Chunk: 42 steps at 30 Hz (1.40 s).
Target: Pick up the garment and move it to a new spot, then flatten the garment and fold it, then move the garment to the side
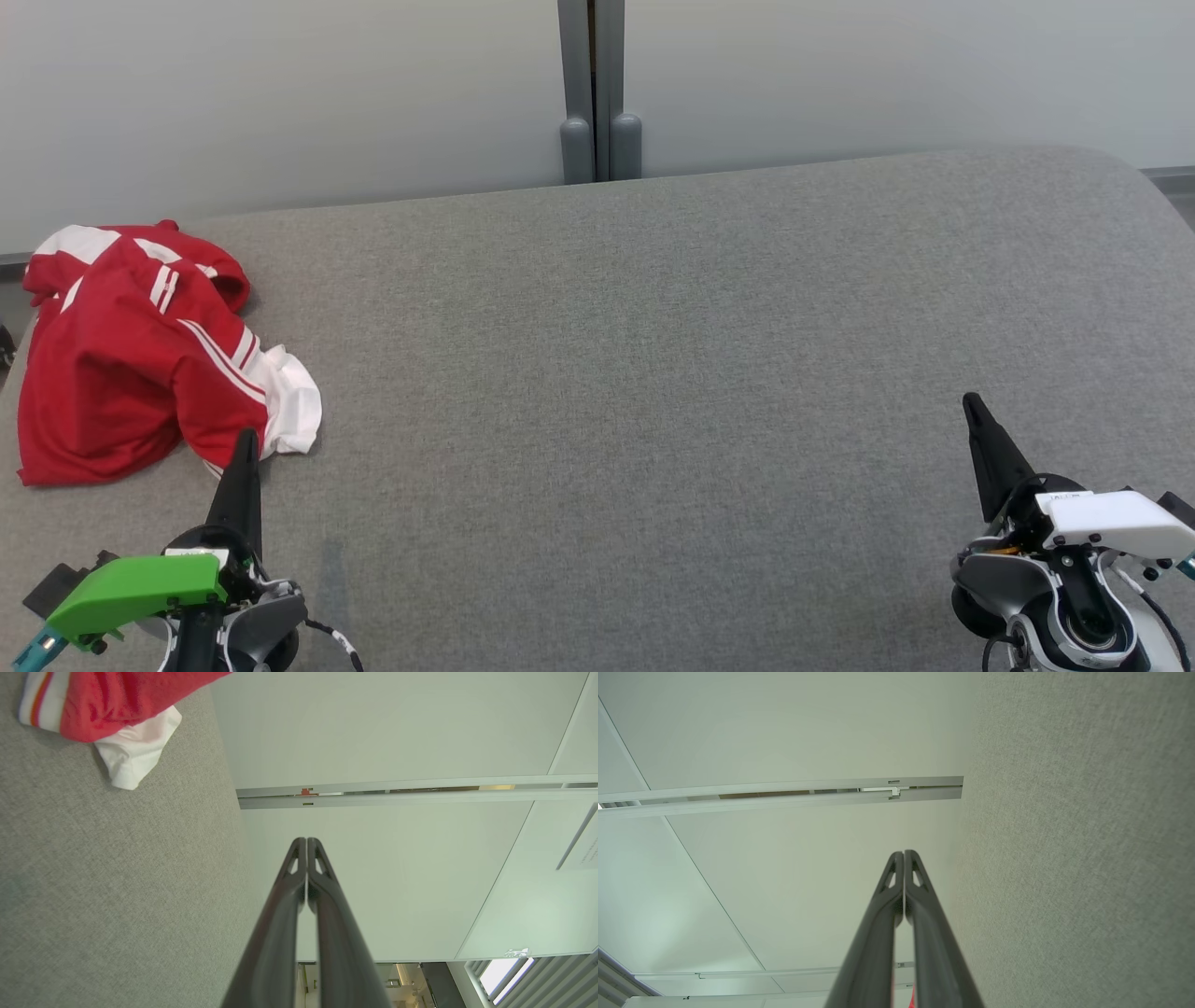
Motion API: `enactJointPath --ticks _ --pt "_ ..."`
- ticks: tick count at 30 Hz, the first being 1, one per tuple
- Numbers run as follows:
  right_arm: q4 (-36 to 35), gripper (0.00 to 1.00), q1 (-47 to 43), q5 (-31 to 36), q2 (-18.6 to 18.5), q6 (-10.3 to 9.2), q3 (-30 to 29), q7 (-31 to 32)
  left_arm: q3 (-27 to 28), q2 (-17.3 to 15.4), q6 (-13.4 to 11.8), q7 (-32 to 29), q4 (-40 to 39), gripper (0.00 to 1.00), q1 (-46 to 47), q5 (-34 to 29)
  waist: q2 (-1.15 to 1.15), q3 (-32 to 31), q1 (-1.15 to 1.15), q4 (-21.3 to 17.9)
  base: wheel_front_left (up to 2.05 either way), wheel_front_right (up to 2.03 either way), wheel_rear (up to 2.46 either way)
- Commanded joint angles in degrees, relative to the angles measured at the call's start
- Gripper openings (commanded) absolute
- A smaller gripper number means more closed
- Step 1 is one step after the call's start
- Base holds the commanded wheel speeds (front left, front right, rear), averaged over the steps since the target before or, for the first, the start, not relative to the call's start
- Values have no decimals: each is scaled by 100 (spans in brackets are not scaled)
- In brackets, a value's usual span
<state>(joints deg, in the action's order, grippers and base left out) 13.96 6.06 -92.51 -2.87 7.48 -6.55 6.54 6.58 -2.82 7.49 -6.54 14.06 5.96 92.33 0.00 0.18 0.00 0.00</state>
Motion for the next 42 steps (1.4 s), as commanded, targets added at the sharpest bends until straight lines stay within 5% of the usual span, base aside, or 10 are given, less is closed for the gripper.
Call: enactJointPath --ticks 1,25,26,42 --pt "13 0 36 25 -4 3 1 6 4 -13 14 -11 -8 0 65 16 0 0 0 0 0 0 0" --pt "13 0 37 25 -4 3 1 6 4 -13 14 -11 -8 0 65 16 0 0 0 0 0 0 0" --pt "15 100 -8 2 3 0 4 -5 -4 2 -1 6 14 100 -7 -2 0 0 0 0 0 0 0" --pt "98 100 -254 319 49 -1 206 -345 -204 43 -1 348 -17 100 -296 -355 0 0 0 -5 0 0 0"
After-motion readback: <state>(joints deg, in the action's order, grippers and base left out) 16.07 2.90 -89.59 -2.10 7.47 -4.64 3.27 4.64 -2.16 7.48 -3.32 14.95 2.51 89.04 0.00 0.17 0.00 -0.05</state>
